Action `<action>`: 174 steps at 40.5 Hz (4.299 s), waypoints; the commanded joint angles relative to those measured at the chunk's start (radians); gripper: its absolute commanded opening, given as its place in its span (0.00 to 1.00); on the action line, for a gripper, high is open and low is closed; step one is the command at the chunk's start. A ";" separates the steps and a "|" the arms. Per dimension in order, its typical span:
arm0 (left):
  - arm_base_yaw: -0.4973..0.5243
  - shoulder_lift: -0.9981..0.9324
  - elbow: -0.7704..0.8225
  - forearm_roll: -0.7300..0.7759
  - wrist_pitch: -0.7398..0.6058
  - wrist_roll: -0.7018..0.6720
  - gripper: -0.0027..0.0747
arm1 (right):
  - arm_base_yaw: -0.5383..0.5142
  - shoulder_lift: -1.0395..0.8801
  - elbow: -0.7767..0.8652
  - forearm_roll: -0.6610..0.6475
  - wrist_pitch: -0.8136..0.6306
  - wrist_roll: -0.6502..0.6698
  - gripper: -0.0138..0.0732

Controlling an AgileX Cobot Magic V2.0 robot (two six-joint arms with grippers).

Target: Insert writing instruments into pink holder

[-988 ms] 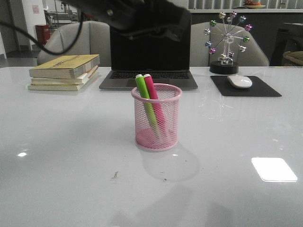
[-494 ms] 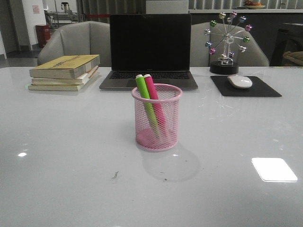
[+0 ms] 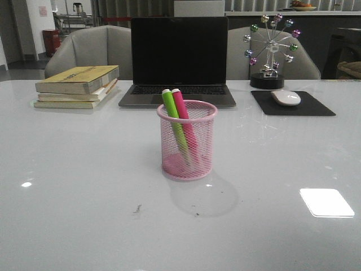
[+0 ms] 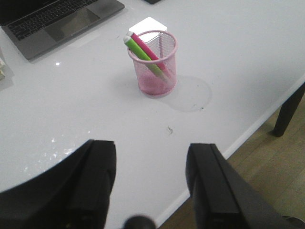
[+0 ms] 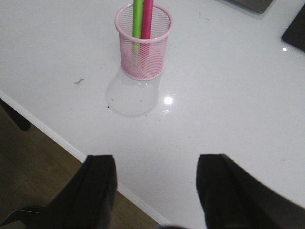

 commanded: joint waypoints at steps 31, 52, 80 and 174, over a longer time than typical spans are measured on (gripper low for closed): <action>0.001 -0.098 0.078 0.158 -0.024 -0.288 0.43 | -0.003 0.000 -0.026 -0.010 -0.053 -0.005 0.48; 0.001 -0.098 0.078 0.156 -0.024 -0.288 0.15 | -0.003 0.000 -0.026 -0.010 -0.045 -0.005 0.22; 0.525 -0.454 0.535 0.089 -0.653 -0.288 0.15 | -0.003 0.000 -0.026 -0.010 -0.043 -0.005 0.22; 0.615 -0.578 0.676 -0.082 -0.759 -0.098 0.15 | -0.267 -0.238 0.227 0.031 -0.411 -0.005 0.22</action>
